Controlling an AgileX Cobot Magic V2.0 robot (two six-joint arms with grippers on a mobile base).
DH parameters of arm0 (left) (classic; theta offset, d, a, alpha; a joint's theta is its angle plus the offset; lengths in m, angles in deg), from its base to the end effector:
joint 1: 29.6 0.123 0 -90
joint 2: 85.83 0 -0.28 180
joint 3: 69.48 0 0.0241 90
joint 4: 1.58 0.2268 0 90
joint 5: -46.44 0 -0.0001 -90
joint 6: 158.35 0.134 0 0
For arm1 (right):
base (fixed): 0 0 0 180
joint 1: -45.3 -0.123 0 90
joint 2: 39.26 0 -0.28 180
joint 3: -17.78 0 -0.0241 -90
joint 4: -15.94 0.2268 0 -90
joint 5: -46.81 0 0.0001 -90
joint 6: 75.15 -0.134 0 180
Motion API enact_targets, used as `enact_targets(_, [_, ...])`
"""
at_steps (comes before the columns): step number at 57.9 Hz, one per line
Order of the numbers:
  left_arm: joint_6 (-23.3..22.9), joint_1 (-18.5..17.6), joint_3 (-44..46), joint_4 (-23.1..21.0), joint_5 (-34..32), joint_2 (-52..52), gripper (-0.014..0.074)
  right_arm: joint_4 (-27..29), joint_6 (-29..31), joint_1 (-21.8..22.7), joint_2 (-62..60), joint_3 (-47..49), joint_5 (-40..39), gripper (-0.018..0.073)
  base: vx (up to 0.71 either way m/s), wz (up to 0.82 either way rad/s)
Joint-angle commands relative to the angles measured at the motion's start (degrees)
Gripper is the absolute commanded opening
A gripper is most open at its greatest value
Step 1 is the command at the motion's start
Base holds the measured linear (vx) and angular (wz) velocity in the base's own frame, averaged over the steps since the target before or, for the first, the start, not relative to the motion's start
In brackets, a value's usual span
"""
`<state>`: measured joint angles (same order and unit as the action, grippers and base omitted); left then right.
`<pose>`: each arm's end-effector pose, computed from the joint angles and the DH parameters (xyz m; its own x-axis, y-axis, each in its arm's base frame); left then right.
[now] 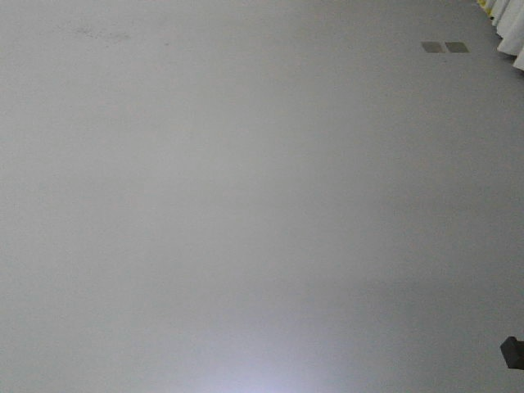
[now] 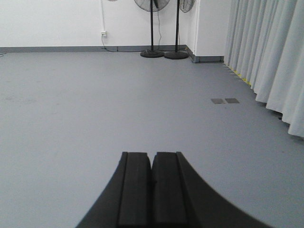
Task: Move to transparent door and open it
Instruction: 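Drive the base forward across the grey floor, turning toward the door, then drive toward the white-framed glass sliding door on the wooden platform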
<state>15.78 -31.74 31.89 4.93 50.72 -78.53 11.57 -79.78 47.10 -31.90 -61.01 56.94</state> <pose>0.0808 -0.0019 0.1982 -0.0029 0.0110 -0.9999 0.0289 0.9995 0.0109 0.0801 -0.0043 0.1835 -0.1086 0.0091 -0.9940 0.0453 0.9990 0.0042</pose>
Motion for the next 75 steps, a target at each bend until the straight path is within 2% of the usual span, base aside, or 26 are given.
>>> enact_targets(1, [-0.3, -0.2, -1.8, -0.1, -4.7, -0.2, -0.0006, -0.2, 0.5, 0.3, -0.6, -0.8, -4.8, -0.0008, 0.3, 0.13])
enact_targets(34, [-0.3, -0.2, -1.8, -0.1, -4.7, -0.2, -0.0006, -0.2, 0.5, 0.3, -0.6, -0.8, -4.8, -0.0008, 0.4, 0.15])
enact_targets(75, [-0.3, -0.2, -1.8, -0.1, -4.7, -0.2, -0.0006, -0.2, 0.5, 0.3, -0.6, -0.8, -4.8, -0.0008, 0.5, 0.35])
